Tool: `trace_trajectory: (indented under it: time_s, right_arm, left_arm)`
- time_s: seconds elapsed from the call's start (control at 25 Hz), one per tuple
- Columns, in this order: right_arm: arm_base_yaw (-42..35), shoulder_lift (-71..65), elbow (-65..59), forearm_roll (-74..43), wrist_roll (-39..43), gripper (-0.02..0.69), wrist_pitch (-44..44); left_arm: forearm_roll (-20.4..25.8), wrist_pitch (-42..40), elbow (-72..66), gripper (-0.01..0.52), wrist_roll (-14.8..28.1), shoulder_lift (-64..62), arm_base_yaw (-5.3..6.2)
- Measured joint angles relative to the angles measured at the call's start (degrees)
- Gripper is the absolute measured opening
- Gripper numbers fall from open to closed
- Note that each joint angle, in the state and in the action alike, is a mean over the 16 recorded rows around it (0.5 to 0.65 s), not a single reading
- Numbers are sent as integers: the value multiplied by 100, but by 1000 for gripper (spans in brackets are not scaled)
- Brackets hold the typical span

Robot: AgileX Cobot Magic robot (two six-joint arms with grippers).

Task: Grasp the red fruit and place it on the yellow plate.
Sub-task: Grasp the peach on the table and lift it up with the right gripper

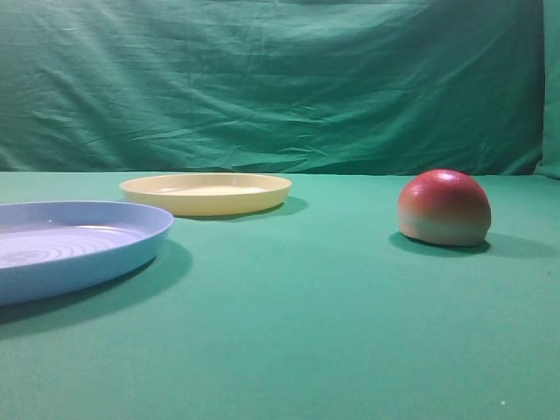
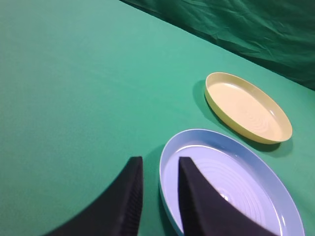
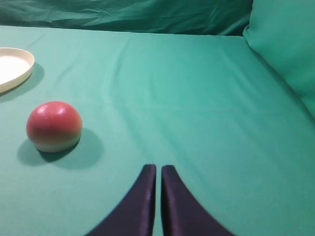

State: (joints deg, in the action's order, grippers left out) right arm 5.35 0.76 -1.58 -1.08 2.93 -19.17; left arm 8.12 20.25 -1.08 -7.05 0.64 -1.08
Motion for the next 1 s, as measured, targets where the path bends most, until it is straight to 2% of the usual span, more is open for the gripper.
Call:
trace_trajectory:
  time_s: [0.28, 0.52, 1.0]
  right_arm:
    - [37, -64, 155, 189, 8, 0, 486]
    - [113, -642, 824, 361, -63, 0, 407]
    - [207, -3444, 2998, 493, -704, 0, -2043]
  left_arm:
    - [0, 0, 0, 157, 0, 0, 0]
    - [0, 0, 0, 157, 0, 0, 0]
    - [0, 0, 0, 157, 0, 0, 0]
